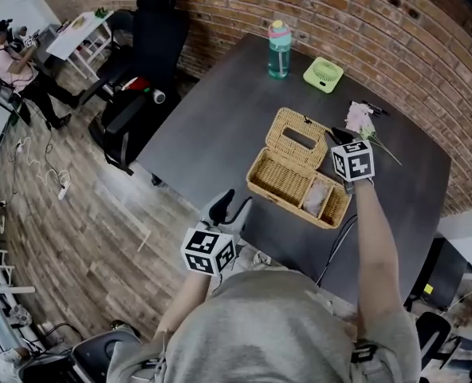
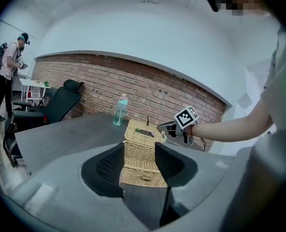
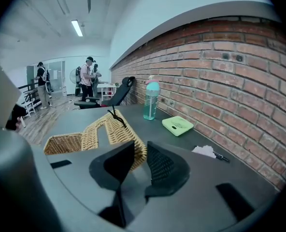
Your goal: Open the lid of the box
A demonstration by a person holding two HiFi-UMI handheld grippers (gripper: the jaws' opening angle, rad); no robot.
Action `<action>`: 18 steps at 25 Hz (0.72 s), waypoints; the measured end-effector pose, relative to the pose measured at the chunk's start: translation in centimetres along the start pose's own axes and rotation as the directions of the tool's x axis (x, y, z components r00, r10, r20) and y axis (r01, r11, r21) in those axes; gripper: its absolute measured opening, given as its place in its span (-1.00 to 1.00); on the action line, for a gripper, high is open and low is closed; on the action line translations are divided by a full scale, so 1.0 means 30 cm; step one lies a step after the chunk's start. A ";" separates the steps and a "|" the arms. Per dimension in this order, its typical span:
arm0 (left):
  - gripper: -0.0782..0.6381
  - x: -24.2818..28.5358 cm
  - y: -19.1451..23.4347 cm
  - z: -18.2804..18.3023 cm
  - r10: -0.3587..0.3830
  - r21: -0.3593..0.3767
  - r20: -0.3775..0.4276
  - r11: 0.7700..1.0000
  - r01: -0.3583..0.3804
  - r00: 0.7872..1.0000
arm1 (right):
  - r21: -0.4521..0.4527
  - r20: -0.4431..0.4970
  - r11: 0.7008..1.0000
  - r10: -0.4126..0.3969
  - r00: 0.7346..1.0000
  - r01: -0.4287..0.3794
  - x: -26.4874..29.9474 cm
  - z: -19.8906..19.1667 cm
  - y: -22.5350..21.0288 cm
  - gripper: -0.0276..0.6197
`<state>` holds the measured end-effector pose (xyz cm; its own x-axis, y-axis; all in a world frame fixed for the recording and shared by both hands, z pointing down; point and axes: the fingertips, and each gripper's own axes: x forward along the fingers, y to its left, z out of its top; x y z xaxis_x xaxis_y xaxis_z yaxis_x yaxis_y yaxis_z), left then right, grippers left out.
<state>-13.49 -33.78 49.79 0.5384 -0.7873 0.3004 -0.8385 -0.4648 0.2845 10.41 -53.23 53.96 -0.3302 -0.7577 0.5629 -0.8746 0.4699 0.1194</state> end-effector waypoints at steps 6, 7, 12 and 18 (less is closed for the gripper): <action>-0.23 -0.008 0.002 -0.008 0.006 0.003 -0.003 1.000 -0.006 1.000 | 0.038 -0.014 0.999 -0.020 1.000 0.021 0.027 -0.029 -0.013 -0.66; -0.23 -0.010 0.002 -0.009 0.006 0.002 -0.002 1.000 -0.006 1.000 | 0.044 -0.016 0.999 -0.021 1.000 0.022 0.029 -0.033 -0.013 -0.66; -0.23 -0.019 -0.002 -0.010 0.007 0.003 -0.001 1.000 -0.007 1.000 | 0.058 -0.028 0.998 -0.026 0.999 0.028 0.041 -0.045 -0.015 -0.66; -0.23 -0.024 -0.012 -0.020 0.010 0.001 -0.008 1.000 -0.010 1.000 | 0.077 -0.041 0.996 -0.036 0.998 0.039 0.052 -0.057 -0.024 -0.66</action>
<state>-13.53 -32.80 50.02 0.5307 -0.7888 0.3101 -0.8438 -0.4574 0.2808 11.13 -53.98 56.16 -0.2835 -0.7548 0.5915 -0.9116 0.4036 0.0781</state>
